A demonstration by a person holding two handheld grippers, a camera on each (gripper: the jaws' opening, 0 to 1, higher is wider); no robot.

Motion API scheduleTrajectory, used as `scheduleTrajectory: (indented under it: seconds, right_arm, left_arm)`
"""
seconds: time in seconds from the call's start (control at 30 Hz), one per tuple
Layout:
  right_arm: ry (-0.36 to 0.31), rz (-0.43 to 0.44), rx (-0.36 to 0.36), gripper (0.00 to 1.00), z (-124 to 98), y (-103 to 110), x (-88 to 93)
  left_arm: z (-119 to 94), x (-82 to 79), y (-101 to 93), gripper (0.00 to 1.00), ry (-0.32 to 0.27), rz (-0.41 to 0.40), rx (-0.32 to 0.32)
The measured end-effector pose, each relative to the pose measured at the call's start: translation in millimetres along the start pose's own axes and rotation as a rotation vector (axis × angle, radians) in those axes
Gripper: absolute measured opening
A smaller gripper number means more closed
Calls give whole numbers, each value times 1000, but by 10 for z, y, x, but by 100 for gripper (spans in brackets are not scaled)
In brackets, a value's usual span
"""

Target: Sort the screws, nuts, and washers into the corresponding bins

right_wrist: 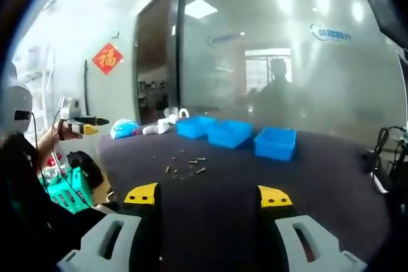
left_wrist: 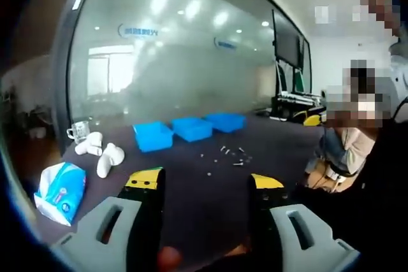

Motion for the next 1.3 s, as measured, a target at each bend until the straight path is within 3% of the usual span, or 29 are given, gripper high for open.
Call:
scheduleTrajectory:
  seconds: [0.43, 0.73, 0.8, 1.3]
  right_arm:
    - [73, -29, -72, 54, 259, 57, -136]
    - [148, -28, -141, 53, 414, 42, -237]
    - [216, -24, -188, 53, 451, 41, -249]
    - [402, -70, -257, 48, 1006, 78, -438]
  left_arm:
    - [96, -14, -29, 51, 22, -10, 58]
    - [145, 21, 20, 51, 59, -30, 51]
    - [154, 37, 5, 51, 70, -31, 62]
    - [121, 102, -2, 51, 74, -36, 46]
Point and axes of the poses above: the point that each gripper's makers call its tool centre point, and the gripper's own axes: z roughly forward along the fingers, y roughly to its left, x roughly out of its underside, the point moved 9 cm from there along -z, roughly backward along the fingers, and after that the axes turned 1 degree about x, right-handed, at the moved point
